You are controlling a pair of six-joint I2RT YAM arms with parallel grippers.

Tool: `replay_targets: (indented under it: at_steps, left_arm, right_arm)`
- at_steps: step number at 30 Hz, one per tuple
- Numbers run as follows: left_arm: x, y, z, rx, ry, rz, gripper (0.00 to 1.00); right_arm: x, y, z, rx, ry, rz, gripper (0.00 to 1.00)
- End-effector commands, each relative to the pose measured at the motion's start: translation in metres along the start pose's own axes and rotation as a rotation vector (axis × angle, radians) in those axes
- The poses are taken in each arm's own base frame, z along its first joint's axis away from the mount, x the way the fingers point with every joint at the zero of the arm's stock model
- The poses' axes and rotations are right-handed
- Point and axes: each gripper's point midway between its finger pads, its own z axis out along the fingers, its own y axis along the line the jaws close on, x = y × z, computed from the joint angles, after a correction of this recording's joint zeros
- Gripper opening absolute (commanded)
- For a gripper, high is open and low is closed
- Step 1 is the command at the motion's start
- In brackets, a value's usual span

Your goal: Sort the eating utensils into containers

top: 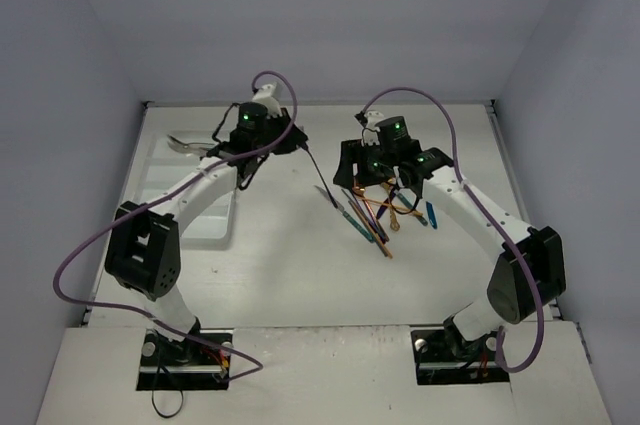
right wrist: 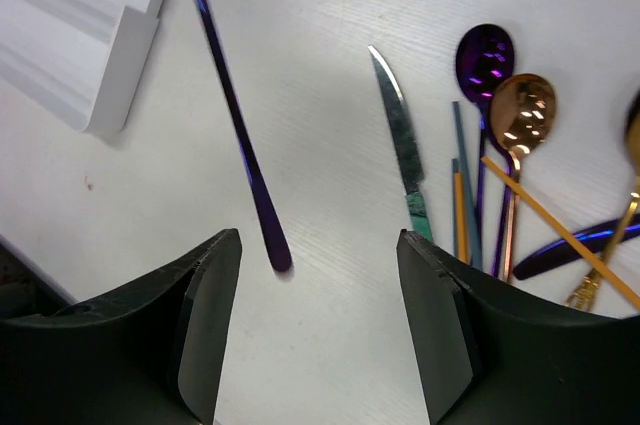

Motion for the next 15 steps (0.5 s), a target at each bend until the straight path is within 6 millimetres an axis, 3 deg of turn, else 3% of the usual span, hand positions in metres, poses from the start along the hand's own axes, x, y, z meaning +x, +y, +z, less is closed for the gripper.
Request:
replay_targets:
  at_steps: [1, 5, 9, 12, 15]
  left_arm:
    - [-0.111, 0.056, -0.032, -0.143, -0.318, 0.031, 0.0]
    - [-0.157, 0.141, -0.058, -0.343, -0.466, -0.027, 0.0]
    - [-0.195, 0.207, -0.083, -0.469, -0.577, -0.086, 0.0]
    - [-0.21, 0.258, -0.097, -0.559, -0.629, -0.148, 0.0]
    - [-0.211, 0.301, -0.1, -0.631, -0.647, -0.179, 0.0]
  right_arm:
    - [-0.036, -0.011, -0.035, 0.094, -0.168, -0.013, 0.62]
    - [-0.031, -0.024, -0.045, 0.145, -0.184, -0.018, 0.62]
    - [-0.024, -0.031, -0.051, 0.166, -0.185, -0.015, 0.63]
    - [-0.018, -0.037, -0.052, 0.18, -0.175, -0.012, 0.63]
    - [-0.013, -0.041, -0.051, 0.19, -0.166, -0.012, 0.63]
